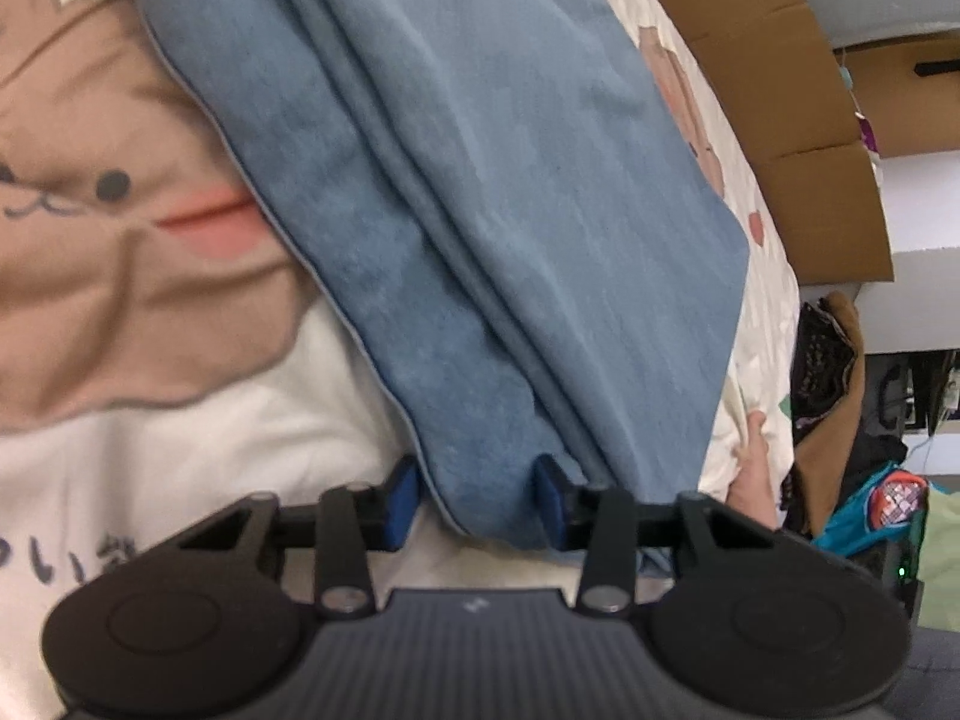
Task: Fold clothes
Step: 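Close the right gripper on the denim trouser edge while the left gripper pinches the towel edge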
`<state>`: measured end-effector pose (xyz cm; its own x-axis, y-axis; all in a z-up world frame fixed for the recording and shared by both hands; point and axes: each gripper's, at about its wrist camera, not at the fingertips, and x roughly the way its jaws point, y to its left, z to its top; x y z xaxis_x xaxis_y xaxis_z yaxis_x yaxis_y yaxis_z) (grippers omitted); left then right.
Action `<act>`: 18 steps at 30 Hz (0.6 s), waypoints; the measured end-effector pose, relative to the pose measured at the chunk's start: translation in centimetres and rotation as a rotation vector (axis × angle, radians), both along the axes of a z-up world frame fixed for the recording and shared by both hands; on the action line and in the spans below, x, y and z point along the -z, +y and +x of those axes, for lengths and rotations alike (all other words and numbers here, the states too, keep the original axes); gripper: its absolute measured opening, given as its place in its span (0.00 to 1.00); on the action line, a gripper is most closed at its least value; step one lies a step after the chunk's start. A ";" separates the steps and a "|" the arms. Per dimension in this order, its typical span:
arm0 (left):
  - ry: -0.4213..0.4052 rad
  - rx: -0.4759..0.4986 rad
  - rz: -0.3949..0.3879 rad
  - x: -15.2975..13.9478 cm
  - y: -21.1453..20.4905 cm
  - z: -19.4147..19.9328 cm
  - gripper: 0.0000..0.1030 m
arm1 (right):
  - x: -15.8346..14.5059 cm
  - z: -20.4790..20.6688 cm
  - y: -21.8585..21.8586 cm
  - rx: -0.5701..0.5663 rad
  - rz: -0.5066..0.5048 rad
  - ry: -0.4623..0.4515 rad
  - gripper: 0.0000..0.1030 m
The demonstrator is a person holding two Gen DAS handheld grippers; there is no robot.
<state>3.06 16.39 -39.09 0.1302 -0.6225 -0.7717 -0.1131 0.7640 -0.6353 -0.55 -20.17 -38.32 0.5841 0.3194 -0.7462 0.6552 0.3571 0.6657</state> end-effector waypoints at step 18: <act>-0.005 0.077 0.035 -1.5 -1.0 1.0 0.18 | -3.1 3.5 0.1 -0.121 -0.096 0.042 0.14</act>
